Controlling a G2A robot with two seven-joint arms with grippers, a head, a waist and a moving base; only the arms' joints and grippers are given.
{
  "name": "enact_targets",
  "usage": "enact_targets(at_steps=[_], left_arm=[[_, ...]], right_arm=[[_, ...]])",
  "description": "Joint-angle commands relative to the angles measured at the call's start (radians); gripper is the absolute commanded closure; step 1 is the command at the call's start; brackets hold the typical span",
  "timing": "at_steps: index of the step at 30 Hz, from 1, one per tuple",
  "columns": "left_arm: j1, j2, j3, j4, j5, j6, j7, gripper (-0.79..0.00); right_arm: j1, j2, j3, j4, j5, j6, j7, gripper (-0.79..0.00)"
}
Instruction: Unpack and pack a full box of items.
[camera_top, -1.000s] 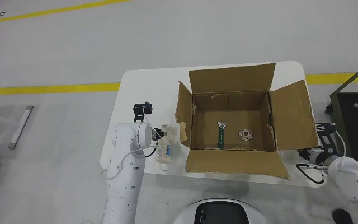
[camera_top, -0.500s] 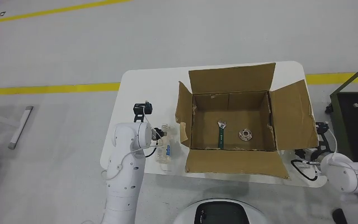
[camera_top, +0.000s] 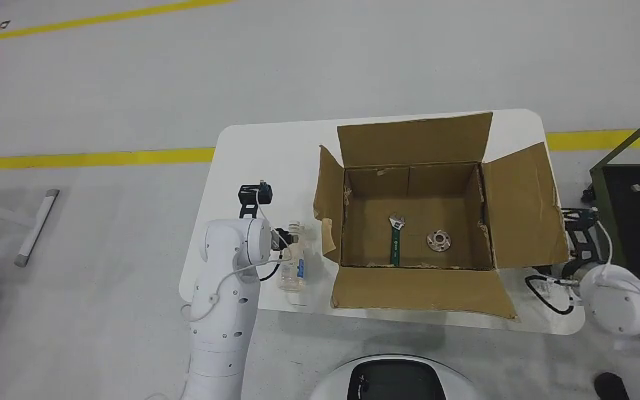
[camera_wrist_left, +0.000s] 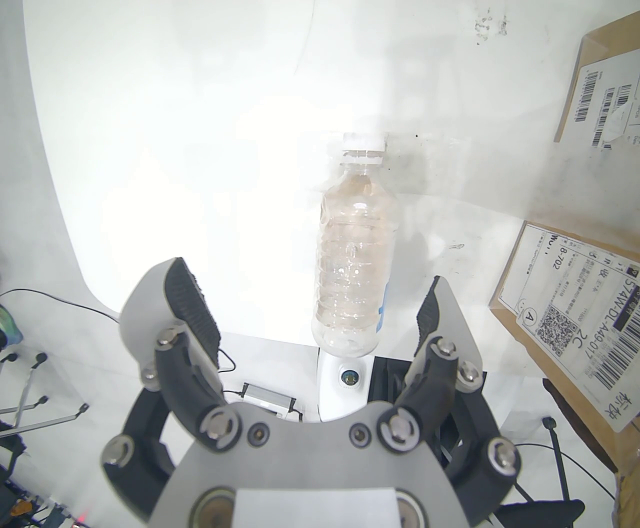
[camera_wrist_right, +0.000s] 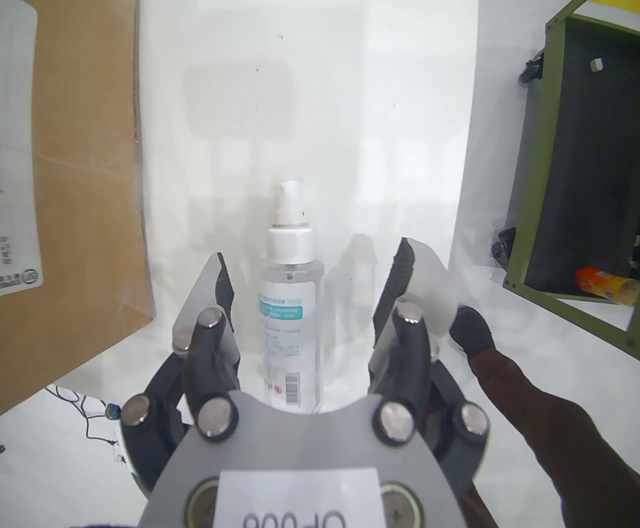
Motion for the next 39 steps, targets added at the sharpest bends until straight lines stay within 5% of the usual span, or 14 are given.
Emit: enact_targets(at_steps=[1, 3, 4, 5, 6, 7, 8, 18, 25, 32, 39], left_arm=[[0.000, 0.000, 0.000, 0.000, 0.000, 0.000, 0.000, -0.785], [0.000, 0.000, 0.000, 0.000, 0.000, 0.000, 0.000, -0.785], [0.000, 0.000, 0.000, 0.000, 0.000, 0.000, 0.000, -0.785], [0.000, 0.000, 0.000, 0.000, 0.000, 0.000, 0.000, -0.785], [0.000, 0.000, 0.000, 0.000, 0.000, 0.000, 0.000, -0.785], [0.000, 0.000, 0.000, 0.000, 0.000, 0.000, 0.000, -0.785], [0.000, 0.000, 0.000, 0.000, 0.000, 0.000, 0.000, -0.785], [0.000, 0.000, 0.000, 0.000, 0.000, 0.000, 0.000, -0.785], [0.000, 0.000, 0.000, 0.000, 0.000, 0.000, 0.000, -0.785], [0.000, 0.000, 0.000, 0.000, 0.000, 0.000, 0.000, -0.785], [0.000, 0.000, 0.000, 0.000, 0.000, 0.000, 0.000, -0.785]], right_arm=[[0.003, 0.002, 0.047, -0.042, 0.026, 0.016, 0.009, -0.653], [0.010, 0.006, 0.100, -0.085, 0.038, 0.022, 0.010, -0.714], [0.012, 0.007, 0.127, -0.113, 0.045, 0.033, 0.004, -0.594], [0.016, 0.009, 0.159, -0.142, 0.043, 0.045, -0.008, -0.339], [0.020, 0.010, 0.184, -0.162, 0.047, 0.056, -0.021, -0.256], [0.030, 0.010, 0.210, -0.180, 0.057, 0.076, -0.046, -0.071], [0.039, 0.010, 0.231, -0.202, 0.067, 0.089, -0.068, 0.000], [0.115, 0.008, 0.232, -0.416, 0.274, 0.087, -0.171, 0.000], [0.206, 0.018, -0.058, -0.446, 0.260, -0.006, -0.125, 0.000], [0.339, 0.006, -0.403, -0.204, 0.097, 0.059, -0.093, 0.000], [0.466, -0.013, -0.543, -0.038, 0.018, 0.137, -0.070, 0.000]])
